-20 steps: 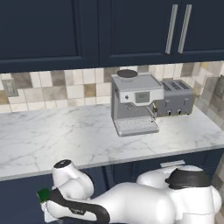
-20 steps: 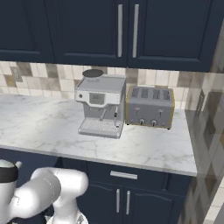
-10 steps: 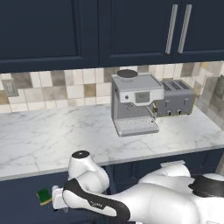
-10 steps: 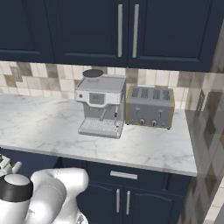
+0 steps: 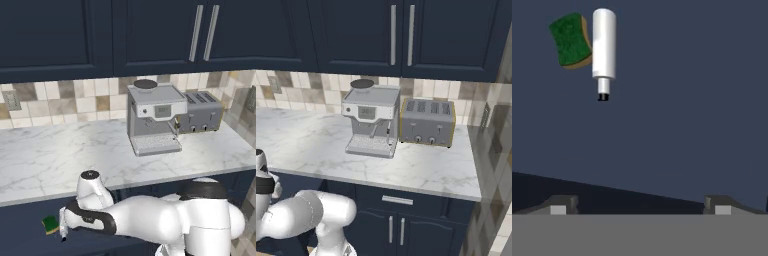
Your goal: Restock the sink supplies by placing the sponge and soap dispenser on the counter and next to the sink. Make sure the soap dispenser is upright.
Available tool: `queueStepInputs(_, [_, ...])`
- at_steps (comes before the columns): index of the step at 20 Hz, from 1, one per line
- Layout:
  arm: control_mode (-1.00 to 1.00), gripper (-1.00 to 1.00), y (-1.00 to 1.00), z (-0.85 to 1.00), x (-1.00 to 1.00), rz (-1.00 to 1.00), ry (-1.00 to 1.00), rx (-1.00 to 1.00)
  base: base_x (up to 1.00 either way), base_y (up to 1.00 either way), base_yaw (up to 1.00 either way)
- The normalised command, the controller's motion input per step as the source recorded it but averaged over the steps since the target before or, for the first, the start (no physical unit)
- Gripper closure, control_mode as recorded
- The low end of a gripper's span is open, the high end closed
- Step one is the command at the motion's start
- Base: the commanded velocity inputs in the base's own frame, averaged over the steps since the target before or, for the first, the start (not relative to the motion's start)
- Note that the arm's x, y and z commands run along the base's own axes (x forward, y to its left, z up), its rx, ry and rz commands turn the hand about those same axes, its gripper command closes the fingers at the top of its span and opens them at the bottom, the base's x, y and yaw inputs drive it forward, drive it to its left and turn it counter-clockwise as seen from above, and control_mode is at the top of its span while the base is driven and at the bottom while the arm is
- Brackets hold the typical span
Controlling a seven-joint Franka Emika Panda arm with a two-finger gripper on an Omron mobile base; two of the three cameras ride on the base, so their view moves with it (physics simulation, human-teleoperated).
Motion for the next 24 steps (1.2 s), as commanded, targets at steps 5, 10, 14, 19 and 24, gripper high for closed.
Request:
queueStepInputs(5, [-1.00, -1.00, 0.61, -0.25, 0.43, 0.00, 0.00, -0.13, 0.00, 0.00, 0.00])
queueStepInputs(10, [-1.00, -1.00, 0.36, -0.50, 0.20, 0.00, 0.00, -0.14, 0.00, 0.00, 0.00])
queueStepInputs(14, [-1.00, -1.00, 0.07, -0.55, 0.00, 0.00, 0.00, -0.06, 0.00, 0.00, 0.00])
queueStepInputs(19, [-1.00, -1.00, 0.00, -0.63, 0.00, 0.00, 0.00, 0.00, 0.00, 0.00, 0.00])
queueStepInputs(24, [-1.00, -1.00, 0.04, -0.45, 0.08, 0.00, -0.02, 0.00, 0.00, 0.00, 0.00])
